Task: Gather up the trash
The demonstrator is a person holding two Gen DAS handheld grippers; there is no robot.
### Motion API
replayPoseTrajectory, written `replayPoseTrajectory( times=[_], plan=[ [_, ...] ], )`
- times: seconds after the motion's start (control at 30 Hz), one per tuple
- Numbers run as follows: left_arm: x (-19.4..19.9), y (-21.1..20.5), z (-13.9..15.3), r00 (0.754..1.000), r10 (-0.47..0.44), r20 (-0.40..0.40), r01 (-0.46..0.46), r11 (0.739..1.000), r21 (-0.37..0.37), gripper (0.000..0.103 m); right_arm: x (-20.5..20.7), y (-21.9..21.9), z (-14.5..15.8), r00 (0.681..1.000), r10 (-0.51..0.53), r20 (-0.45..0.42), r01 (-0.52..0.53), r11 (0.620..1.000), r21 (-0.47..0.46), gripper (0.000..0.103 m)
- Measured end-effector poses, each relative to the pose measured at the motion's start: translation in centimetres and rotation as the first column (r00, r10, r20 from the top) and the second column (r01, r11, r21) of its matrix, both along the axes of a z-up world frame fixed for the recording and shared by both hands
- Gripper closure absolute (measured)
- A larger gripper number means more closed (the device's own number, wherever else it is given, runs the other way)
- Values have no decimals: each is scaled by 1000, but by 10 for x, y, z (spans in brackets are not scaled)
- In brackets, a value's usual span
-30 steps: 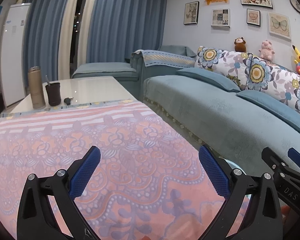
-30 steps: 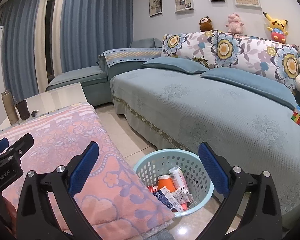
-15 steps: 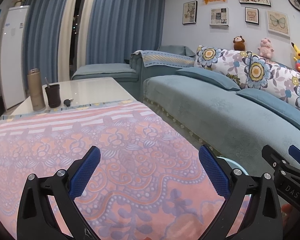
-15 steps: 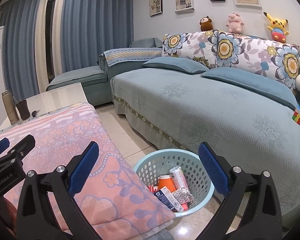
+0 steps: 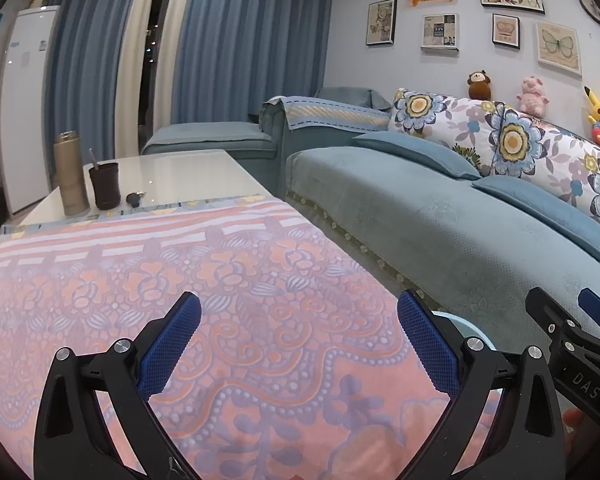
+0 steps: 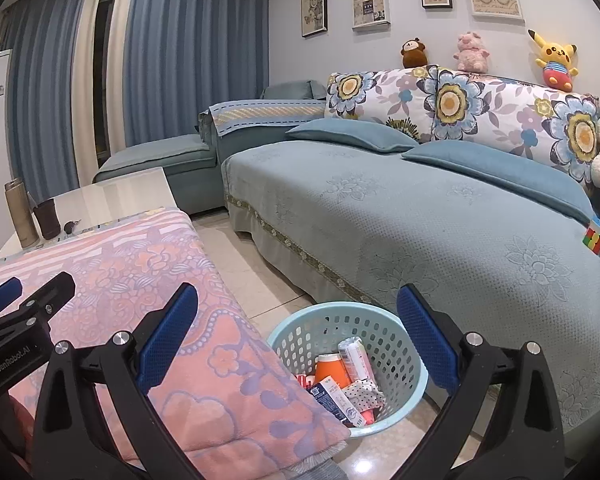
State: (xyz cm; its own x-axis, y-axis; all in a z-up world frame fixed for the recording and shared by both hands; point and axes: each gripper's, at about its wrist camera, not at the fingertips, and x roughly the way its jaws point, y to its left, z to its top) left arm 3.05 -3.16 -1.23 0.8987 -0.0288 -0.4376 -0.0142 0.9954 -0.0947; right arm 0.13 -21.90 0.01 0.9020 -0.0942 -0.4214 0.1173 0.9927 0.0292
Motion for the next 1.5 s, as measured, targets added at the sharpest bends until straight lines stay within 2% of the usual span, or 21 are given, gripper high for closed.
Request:
replayPoseTrajectory(
  times=[0.73,1.17,1.5],
  plan=[
    [-2,-4,-1,1000,0,3,0,1000,8,8,1,1,-1,1000,11,1,-11,1000,-5,8],
    [1,-2,-1,1000,22,7,-22,998,57,8,0,0,0,1000,-1,12,1,1000,-10,8],
    [2,2,2,1000,18,12,-19,998,64,8,-1,-1,1,1000,1,12,-1,1000,-9,8]
  ],
)
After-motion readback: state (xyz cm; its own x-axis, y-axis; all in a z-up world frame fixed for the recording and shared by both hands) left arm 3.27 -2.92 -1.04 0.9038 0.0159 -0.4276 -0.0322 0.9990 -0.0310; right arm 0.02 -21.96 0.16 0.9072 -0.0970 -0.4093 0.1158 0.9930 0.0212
